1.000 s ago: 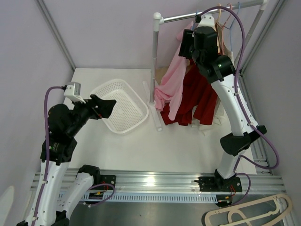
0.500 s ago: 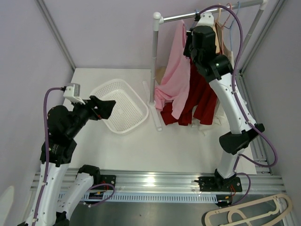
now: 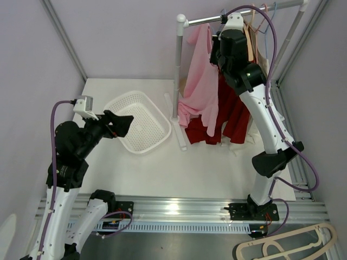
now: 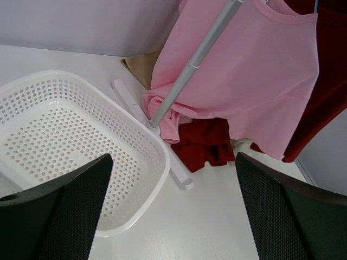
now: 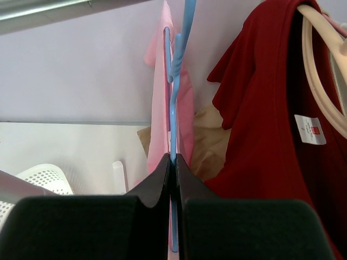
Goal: Remove the t-shirt from the hanger
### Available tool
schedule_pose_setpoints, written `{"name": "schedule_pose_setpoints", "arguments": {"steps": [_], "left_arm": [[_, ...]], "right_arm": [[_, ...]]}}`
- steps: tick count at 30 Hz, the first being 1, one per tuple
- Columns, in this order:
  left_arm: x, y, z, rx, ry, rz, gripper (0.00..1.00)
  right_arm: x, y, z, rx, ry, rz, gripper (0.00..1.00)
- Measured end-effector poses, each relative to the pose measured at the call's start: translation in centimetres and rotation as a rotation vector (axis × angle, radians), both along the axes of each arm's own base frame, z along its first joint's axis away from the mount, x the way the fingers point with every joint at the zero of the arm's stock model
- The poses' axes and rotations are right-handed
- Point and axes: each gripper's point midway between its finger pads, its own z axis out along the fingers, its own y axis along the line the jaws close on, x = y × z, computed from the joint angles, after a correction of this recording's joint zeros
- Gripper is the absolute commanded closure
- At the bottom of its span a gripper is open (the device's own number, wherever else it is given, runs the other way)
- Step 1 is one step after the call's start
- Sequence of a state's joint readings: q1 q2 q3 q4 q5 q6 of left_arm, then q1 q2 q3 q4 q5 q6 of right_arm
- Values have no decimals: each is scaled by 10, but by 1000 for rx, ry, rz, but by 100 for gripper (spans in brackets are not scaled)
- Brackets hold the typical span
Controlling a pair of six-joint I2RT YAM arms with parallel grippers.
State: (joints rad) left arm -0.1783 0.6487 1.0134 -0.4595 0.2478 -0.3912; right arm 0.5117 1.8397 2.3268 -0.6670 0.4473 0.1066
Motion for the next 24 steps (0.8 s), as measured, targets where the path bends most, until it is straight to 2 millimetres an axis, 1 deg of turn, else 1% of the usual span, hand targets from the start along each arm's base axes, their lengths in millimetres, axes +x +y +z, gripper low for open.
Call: {"name": "schedule_pose_setpoints", "arguments": {"steps": [3,5,8,9,12,15,17,19,20,22,24], "left_arm": [[0,-2,-1,0,4,-9,0],[1,-3,-2,0,9,-15,1],[1,-4,-2,1,12,-22,0],[-1,-5,-1,3,10,-26,1],[-8,-11,8,10,-14,-48,0],[-15,-14,26,10,-59,-66,1],[-20,-15,35,8,-88,-73,0],[-24,-19,38,10,-105,-95,1],[-26,-23,39,14,-110,-116,0],[-32,-33,39,29,-123,-162,0],[-42,-47,41,45,-149,-233,0]], "right_arm": [[-3,1,5,-4,-11,11,100],[-7,0,11,3,-22,17,100],[-24,-3,29,17,-52,23,100],[-31,-4,36,24,-67,27,100],[-66,0,52,32,-101,61,100],[-104,4,66,48,-134,99,100],[-122,3,71,65,-146,111,100],[-135,1,68,82,-142,100,100],[-140,0,63,84,-132,87,100],[-149,1,47,86,-105,63,100],[-160,10,24,86,-61,62,100]]}}
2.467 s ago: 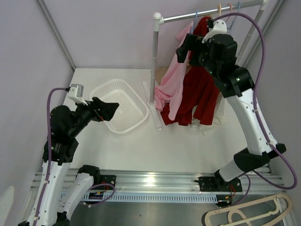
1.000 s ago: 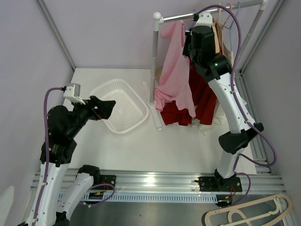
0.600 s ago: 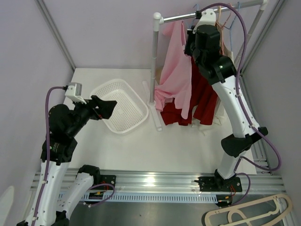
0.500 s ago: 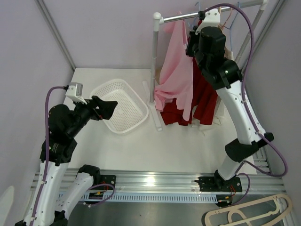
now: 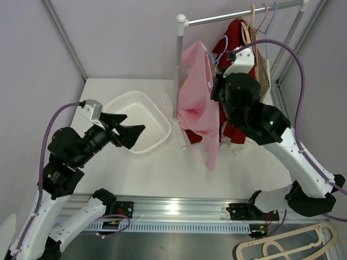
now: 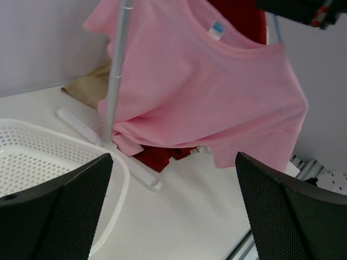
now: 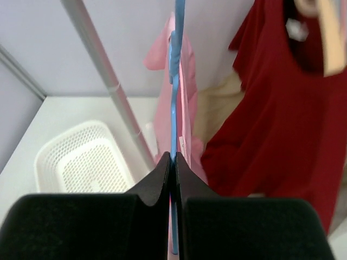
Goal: Remove the t-shirt from the hanger
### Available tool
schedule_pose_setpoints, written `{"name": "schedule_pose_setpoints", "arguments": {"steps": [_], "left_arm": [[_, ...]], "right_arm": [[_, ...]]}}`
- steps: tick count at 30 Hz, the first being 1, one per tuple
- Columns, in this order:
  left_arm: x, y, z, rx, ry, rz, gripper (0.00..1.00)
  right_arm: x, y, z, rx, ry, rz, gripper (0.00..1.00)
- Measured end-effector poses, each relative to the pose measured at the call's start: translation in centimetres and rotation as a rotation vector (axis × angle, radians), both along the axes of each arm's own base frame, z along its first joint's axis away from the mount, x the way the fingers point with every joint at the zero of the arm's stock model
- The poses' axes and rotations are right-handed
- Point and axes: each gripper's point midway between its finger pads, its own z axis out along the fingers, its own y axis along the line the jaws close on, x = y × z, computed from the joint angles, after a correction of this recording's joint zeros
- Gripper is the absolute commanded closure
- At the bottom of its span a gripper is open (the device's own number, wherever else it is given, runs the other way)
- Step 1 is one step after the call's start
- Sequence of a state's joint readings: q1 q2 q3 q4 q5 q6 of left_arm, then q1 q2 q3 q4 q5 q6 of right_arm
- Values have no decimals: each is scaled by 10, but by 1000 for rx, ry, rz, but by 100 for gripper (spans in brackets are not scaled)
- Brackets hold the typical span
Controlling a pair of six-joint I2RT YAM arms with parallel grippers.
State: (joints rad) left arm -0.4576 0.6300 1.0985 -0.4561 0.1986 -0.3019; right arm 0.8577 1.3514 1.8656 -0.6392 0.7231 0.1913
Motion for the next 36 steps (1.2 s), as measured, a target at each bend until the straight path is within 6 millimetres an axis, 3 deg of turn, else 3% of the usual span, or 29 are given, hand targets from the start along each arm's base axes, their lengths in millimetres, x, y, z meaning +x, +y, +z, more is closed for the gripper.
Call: {"name": "schedule_pose_setpoints", "arguments": {"steps": [3,6,11,17,20,23,27,32,36], "left_arm": [[-11,-14,2,28,-38,-79,0],[-18,-24,1,65,-67,-132,0],[-32,-42,-5,136,-105,-217,1],[-51,-89,-25,280,-109,-327,1],[-54,-107,-42,369,-107,-327,1],[-54,-109,-51,409,-105,-312,1],[-58,-96,-37,361,-152,-279,1],[-77,-98,-20,306,-245,-310,0],[-80,-103,-20,311,-277,-309,1]], "right_arm": [[-12,13,-26,12,63,-5,100],[-24,23,-40,49,102,-14,100],[-34,25,-42,140,104,-81,100],[-27,8,-42,228,92,-251,100],[-26,11,-47,249,98,-278,100],[-33,22,-47,245,96,-261,100],[-63,46,-34,209,46,-189,100],[-112,90,11,196,-71,-46,100],[-119,89,35,200,-99,-56,100]]}}
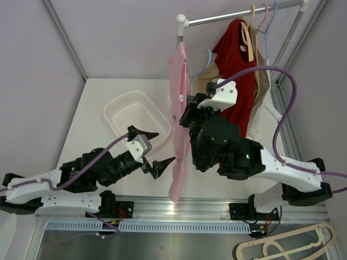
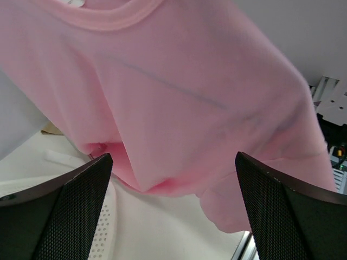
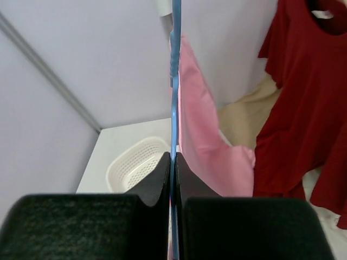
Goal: Remove the t-shirt from the hanger
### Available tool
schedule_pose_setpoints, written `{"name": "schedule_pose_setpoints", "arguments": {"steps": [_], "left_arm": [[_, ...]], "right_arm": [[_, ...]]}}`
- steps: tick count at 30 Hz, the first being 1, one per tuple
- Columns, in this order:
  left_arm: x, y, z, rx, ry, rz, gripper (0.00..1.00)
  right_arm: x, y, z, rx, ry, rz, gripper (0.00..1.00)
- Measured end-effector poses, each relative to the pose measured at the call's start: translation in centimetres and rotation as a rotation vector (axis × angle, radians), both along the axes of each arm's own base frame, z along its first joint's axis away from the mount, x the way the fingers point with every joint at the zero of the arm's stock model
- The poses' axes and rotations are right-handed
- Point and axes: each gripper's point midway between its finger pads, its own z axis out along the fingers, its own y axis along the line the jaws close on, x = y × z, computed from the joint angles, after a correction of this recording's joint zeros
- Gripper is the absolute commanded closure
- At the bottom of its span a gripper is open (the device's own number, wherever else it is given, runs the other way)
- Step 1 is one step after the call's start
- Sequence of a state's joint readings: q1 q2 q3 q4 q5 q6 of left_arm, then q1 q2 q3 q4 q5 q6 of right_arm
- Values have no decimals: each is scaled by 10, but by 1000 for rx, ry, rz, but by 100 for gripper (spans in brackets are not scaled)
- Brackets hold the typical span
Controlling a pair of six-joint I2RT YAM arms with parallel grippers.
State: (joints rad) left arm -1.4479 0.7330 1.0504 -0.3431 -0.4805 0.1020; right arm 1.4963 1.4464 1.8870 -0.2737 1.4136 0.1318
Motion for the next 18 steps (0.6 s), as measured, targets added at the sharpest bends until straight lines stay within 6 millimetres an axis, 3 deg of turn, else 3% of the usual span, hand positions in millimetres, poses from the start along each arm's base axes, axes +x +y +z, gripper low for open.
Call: {"name": "schedule_pose_setpoints", "arguments": {"steps": [7,12,18], "left_arm": [[3,0,2,-15,-18,25,0],[-11,-8,6,-34,-52,-16,0],[-12,-20,8,-49,-75,-14,1]], "right_arm": [[30,-30,6,-20,-1,-151,100],[57,-50,5,-51,0,-265,100],[85,-57,-8,-107,13,-371,100]]}}
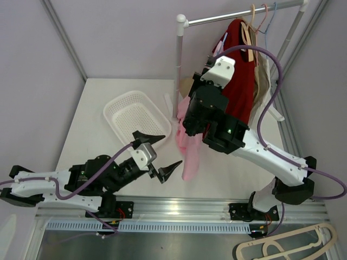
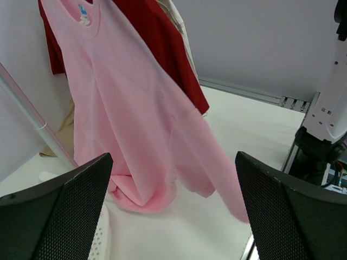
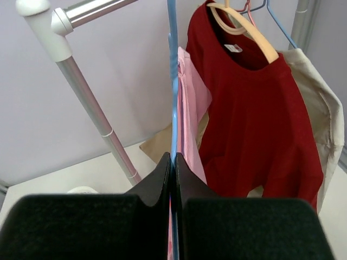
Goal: Remove the t-shirt from the hanger
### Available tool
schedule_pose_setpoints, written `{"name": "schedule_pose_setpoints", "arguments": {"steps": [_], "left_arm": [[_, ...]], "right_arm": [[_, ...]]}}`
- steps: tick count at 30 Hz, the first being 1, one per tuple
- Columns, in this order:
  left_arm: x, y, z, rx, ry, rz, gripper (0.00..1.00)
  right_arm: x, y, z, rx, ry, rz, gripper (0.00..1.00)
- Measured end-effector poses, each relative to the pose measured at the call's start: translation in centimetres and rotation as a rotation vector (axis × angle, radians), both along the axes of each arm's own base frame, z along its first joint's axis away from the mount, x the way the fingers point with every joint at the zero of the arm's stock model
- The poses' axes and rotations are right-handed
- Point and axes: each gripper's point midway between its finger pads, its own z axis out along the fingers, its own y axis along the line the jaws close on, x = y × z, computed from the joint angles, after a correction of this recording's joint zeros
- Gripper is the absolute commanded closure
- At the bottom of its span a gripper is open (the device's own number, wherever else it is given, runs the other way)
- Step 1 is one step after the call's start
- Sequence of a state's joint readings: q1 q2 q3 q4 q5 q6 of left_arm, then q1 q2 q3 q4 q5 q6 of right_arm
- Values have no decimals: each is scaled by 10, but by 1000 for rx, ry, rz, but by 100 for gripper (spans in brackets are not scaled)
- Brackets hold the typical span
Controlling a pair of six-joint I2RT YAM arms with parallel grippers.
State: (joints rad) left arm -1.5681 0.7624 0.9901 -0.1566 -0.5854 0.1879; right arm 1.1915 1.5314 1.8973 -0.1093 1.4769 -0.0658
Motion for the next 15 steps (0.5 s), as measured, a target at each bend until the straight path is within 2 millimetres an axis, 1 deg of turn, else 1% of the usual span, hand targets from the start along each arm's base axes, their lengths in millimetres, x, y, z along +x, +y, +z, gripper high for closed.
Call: {"name": "schedule_pose_setpoints", "arguments": {"steps": [3,8,11,12,15], "left_arm": [[2,-6,-2,-6,-7,11,0],[4,-18,-5,-7,-15,23,1],[11,-24,-8,5,0,57,0],[15,-26,-12,14,8,69,0],[28,-23,-22,33,42,108,1]], "right_arm": [[6,6,-6,-27,9,-10,100],[9,14,-10,-41,12,-11,100],[8,17,-10,-43,11,-5,100],[7,17,-9,-41,10,-3,100],[4,20,-7,-37,7,8,100]]}}
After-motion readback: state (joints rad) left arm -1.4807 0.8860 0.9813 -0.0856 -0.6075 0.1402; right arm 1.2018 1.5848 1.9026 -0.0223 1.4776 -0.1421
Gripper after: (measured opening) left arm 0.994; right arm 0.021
